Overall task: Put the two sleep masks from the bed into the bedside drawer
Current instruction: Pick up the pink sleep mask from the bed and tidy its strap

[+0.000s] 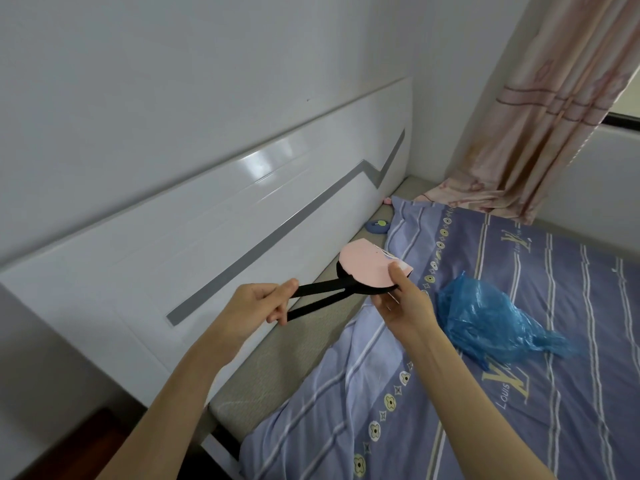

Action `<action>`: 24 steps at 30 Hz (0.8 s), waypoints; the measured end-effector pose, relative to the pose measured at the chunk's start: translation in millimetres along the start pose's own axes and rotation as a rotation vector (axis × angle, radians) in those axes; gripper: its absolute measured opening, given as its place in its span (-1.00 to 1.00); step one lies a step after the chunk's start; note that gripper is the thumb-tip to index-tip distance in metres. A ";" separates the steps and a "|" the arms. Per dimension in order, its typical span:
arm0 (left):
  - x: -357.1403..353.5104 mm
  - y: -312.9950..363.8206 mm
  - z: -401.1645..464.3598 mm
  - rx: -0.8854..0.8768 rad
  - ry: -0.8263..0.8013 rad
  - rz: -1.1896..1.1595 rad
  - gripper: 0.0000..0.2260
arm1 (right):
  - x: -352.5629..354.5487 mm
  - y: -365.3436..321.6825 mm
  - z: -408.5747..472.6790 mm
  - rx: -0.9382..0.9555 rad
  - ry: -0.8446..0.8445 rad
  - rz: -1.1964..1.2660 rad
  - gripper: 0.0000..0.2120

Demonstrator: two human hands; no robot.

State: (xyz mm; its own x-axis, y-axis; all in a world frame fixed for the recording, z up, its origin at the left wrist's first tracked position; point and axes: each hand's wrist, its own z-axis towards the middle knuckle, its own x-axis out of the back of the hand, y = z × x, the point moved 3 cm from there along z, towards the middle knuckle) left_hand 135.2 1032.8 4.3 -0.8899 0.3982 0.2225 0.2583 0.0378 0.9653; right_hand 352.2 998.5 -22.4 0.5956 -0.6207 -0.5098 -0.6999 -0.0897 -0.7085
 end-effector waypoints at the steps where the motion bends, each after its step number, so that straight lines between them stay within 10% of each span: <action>1: 1.5 -1.0 1.0 0.004 -0.017 -0.076 -0.58 | -0.5 -0.1 0.6 -0.013 -0.018 0.065 -0.86; 9: -0.5 -0.3 12.3 0.013 -0.073 -1.021 -0.78 | -13.2 5.6 -0.7 -0.011 -0.147 0.264 -0.87; 16: -0.7 19.9 19.8 -0.010 0.205 -0.673 -0.82 | -24.3 -6.5 -10.7 0.283 -0.259 -0.088 -0.83; 24: 14.6 37.7 28.4 -0.133 0.150 -0.117 -0.80 | -32.6 -6.0 -23.8 0.261 -0.446 -0.396 -0.79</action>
State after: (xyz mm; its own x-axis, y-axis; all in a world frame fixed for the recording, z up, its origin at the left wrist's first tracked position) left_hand 142.6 1066.1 40.1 -0.9594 0.2569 0.1164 0.1072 -0.0494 0.9930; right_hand 327.7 1000.8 10.1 0.9346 -0.1918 -0.2996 -0.3087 -0.0184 -0.9510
